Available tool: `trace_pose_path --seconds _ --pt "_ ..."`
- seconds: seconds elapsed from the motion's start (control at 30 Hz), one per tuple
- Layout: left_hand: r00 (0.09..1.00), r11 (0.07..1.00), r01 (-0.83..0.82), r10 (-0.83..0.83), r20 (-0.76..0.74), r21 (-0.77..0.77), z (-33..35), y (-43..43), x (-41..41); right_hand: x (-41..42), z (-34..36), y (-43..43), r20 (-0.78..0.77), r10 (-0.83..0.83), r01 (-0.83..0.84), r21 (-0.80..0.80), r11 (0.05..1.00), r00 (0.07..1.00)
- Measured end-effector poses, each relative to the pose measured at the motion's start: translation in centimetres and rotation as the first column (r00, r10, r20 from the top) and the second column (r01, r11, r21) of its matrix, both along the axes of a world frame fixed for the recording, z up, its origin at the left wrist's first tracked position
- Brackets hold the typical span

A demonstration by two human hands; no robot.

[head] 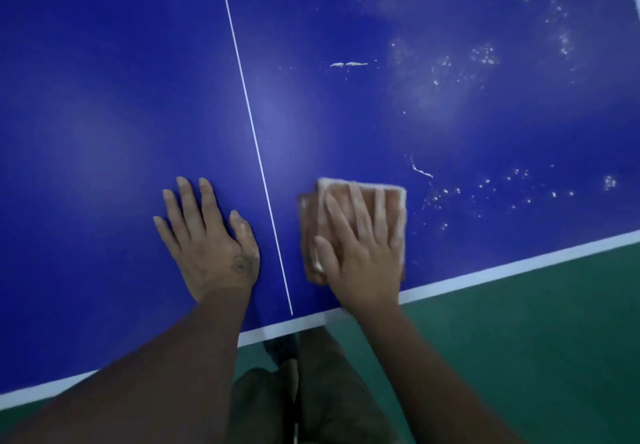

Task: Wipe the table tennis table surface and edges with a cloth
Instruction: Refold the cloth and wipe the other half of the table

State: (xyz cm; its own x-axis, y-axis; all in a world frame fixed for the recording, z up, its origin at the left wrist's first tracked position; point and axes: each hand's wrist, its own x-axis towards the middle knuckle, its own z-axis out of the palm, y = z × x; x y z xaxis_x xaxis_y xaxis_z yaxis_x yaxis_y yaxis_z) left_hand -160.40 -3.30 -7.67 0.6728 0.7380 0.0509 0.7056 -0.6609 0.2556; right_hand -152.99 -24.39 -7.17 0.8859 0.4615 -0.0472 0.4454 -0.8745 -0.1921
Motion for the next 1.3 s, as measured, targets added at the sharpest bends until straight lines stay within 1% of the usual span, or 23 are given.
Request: trace_pose_path --seconds 0.1,0.17,0.23,0.4,0.5,0.63,0.77,0.87,0.93,1.03,1.13,1.2,1.3 --pt "1.0 1.0 -0.001 0.001 -0.02 -0.016 0.1 -0.1 -0.1 -2.9 0.2 -5.8 -0.004 -0.11 0.11 -0.041 0.993 0.994" --pt "1.0 1.0 0.004 -0.004 -0.027 -0.022 0.1 0.0 -0.1 -2.4 0.5 -7.6 -0.002 -0.152 0.152 -0.061 0.986 0.988" --pt "1.0 1.0 0.004 -0.005 -0.028 -0.023 0.0 0.0 -0.1 -0.4 0.8 -7.7 -0.004 -0.173 0.172 -0.099 0.98 0.985" --pt "1.0 1.0 -0.002 0.002 -0.026 -0.018 -0.2 -0.1 -0.2 7.6 1.0 -4.9 -0.038 -0.164 0.157 -0.15 0.976 0.986" --pt "1.0 1.0 -0.001 0.001 -0.007 -0.002 -0.2 -0.2 -0.1 12.4 1.2 -2.5 -0.049 -0.164 0.156 -0.139 0.978 0.985" --pt "0.999 1.0 -0.007 0.008 -0.033 0.024 -0.3 -0.3 0.0 18.2 1.3 1.3 -0.079 -0.157 0.148 -0.114 0.982 0.984" --pt "1.0 0.999 -0.011 0.011 -0.009 0.034 -0.2 -0.3 0.2 21.8 1.4 3.6 -0.087 -0.141 0.132 -0.101 0.986 0.986" --pt "1.0 1.0 -0.017 0.017 0.002 0.021 -0.1 -0.3 0.2 20.5 1.3 3.2 -0.087 -0.124 0.117 -0.08 0.99 0.989" --pt "1.0 1.0 -0.018 0.018 0.0 0.012 0.0 0.0 0.2 17.3 1.1 2.0 -0.048 -0.076 0.073 -0.053 0.996 0.996" --pt "1.0 1.0 -0.016 0.016 -0.018 0.005 0.2 0.0 0.3 11.4 0.7 -1.8 0.035 -0.013 0.015 -0.044 0.999 0.999" --pt "0.998 1.0 -0.008 0.007 -0.055 -0.011 0.6 -0.2 0.3 6.8 0.4 -6.3 0.046 -0.014 0.017 -0.064 0.998 0.999" --pt "0.998 0.999 0.042 -0.041 -0.047 0.011 0.9 -0.5 0.3 5.3 0.5 -9.5 0.022 -0.023 0.025 -0.089 0.996 0.999" --pt "0.988 0.987 0.152 -0.153 0.013 0.041 1.3 -2.6 1.1 5.5 0.7 -13.4 0.007 -0.003 0.004 -0.105 0.994 1.0"
